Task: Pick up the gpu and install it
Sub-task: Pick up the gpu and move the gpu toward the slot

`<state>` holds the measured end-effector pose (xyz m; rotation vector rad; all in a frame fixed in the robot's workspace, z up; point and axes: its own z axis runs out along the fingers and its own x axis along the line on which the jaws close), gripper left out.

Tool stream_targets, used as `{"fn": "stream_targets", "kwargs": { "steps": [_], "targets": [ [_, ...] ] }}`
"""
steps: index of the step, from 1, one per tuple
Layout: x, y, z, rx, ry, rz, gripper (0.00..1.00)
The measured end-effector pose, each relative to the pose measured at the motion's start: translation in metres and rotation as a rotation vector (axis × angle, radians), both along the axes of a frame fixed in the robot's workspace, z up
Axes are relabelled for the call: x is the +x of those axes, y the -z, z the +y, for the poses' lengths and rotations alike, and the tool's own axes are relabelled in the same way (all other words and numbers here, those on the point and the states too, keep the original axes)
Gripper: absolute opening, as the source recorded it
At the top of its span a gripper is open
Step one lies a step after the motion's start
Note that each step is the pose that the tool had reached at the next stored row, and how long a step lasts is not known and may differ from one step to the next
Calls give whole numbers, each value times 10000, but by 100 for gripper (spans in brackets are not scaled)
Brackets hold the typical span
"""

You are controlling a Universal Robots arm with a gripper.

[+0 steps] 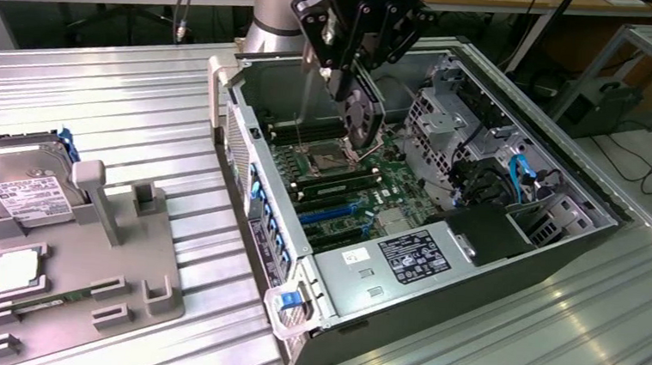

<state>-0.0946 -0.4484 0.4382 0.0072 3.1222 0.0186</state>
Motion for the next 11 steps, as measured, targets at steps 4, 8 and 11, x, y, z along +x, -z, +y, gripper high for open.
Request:
{"fn": "stream_targets", "kwargs": {
  "steps": [4,8,11],
  "targets": [
    [26,2,0,1,1,-1,27],
    [48,4,0,1,0,0,27],
    [61,5,0,0,0,0,27]
  ]
}}
